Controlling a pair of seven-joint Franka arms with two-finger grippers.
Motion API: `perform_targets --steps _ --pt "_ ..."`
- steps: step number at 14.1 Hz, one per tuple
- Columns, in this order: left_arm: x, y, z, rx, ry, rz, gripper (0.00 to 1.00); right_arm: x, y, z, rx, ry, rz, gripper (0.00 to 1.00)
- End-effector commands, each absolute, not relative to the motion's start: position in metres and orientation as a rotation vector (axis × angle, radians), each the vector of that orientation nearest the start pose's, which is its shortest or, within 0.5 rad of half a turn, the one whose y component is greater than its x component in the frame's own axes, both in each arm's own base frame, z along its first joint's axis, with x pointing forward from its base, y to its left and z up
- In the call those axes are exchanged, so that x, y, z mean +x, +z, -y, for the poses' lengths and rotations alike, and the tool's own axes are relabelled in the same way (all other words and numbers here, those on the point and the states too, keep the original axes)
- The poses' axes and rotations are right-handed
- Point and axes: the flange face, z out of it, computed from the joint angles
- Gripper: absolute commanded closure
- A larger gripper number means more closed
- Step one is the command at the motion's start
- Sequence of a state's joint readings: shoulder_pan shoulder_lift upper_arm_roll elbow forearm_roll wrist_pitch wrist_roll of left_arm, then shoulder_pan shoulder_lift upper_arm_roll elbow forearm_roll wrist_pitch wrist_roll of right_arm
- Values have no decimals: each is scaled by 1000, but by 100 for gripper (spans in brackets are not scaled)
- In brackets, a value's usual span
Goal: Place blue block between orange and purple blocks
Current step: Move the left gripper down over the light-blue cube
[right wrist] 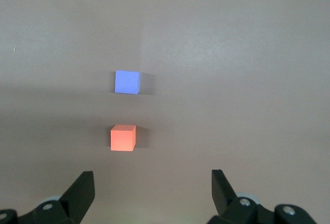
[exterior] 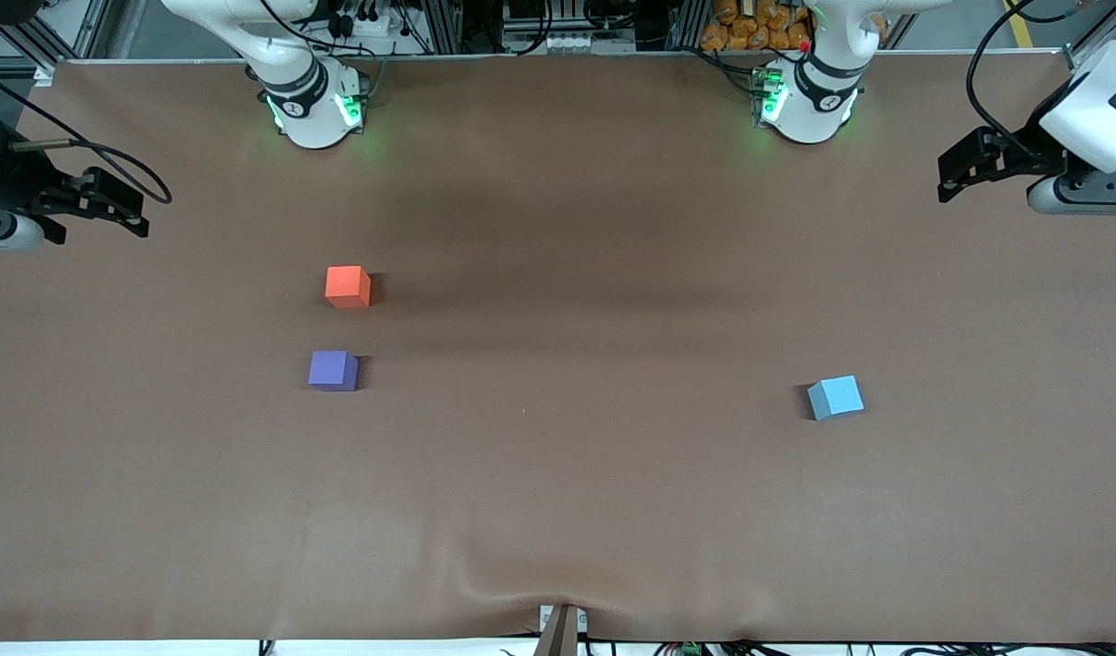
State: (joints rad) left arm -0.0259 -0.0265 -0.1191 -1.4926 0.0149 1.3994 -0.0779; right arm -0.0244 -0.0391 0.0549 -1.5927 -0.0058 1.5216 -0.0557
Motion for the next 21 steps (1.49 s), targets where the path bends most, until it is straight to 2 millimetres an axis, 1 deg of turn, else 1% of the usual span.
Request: perform_targets --steps 1,2,4,5,8,11,12,13,14,16,18,20,21 --pt "519 667 75 -3121 106 -92 0 534 635 -21 -3158 44 127 0" --pt "520 665 74 -3117 107 -88 0 533 634 -20 -3158 49 125 0" --pt "527 656 73 -3118 134 -77 0 534 635 -21 -3158 44 130 0" --pt "537 640 72 -3112 173 -72 0 533 634 -20 -3158 49 125 0" --pt "590 567 63 -3107 268 -45 0 533 634 -20 -3158 51 127 0" --pt "619 511 57 -3067 284 -46 0 534 633 -20 -3158 51 127 0" --pt "628 486 55 -3067 317 -38 0 533 634 -21 -3158 51 127 0" --pt "632 463 56 -3065 339 -37 0 534 633 -19 -3158 53 123 0" --pt "634 449 58 -3069 313 -22 0 533 633 -20 -3158 53 125 0" --pt "643 409 64 -3082 288 -6 0 534 633 -19 -3158 53 123 0" --pt "653 362 70 -3080 296 107 0 533 633 -20 -3158 53 127 0" --pt "658 324 71 -3076 293 206 0 534 633 -19 -3158 51 122 0" --pt "660 309 73 -3080 268 253 0 534 633 -20 -3158 51 125 0"
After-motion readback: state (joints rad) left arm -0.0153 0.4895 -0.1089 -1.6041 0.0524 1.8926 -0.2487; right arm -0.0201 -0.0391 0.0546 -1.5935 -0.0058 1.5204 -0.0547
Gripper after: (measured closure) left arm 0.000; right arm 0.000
